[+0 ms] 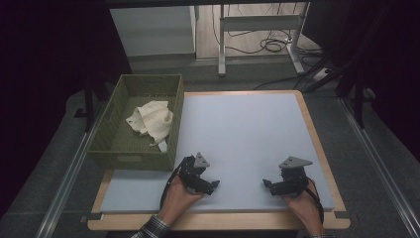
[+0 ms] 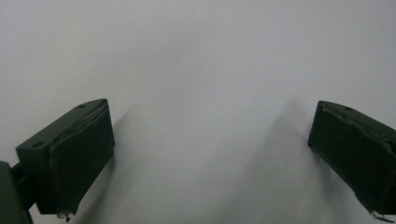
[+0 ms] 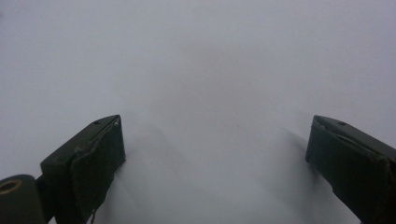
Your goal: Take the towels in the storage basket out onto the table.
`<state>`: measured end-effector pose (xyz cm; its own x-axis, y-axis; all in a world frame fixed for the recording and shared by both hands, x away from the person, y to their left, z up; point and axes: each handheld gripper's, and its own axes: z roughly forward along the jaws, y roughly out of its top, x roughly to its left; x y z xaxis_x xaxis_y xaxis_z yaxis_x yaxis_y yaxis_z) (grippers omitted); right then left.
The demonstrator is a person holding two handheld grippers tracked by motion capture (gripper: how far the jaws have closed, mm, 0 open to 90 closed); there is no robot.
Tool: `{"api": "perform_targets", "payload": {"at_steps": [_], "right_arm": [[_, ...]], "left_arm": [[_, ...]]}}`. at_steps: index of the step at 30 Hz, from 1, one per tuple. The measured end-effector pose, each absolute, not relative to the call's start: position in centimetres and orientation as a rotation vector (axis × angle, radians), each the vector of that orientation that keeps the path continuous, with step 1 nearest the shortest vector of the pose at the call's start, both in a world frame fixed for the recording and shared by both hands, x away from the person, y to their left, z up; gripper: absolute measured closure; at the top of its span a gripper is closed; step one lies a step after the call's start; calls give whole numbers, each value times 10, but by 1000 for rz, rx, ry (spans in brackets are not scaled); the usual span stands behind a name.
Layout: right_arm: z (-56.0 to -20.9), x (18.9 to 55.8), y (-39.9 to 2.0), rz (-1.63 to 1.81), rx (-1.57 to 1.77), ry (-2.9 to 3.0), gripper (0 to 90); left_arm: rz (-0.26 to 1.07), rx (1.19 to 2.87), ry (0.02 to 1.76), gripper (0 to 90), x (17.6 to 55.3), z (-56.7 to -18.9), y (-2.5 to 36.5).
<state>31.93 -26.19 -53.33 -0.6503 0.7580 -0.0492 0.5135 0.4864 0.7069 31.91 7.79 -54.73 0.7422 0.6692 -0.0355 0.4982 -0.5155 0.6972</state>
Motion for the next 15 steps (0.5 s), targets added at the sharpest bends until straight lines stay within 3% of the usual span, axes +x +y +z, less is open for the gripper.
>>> {"api": "perform_targets", "payload": {"at_steps": [15], "right_arm": [[-533, 319, -262, 958, 1065, 2382, 47]], "left_arm": [[302, 2234, 872, 2, 320, -547, 78]]}}
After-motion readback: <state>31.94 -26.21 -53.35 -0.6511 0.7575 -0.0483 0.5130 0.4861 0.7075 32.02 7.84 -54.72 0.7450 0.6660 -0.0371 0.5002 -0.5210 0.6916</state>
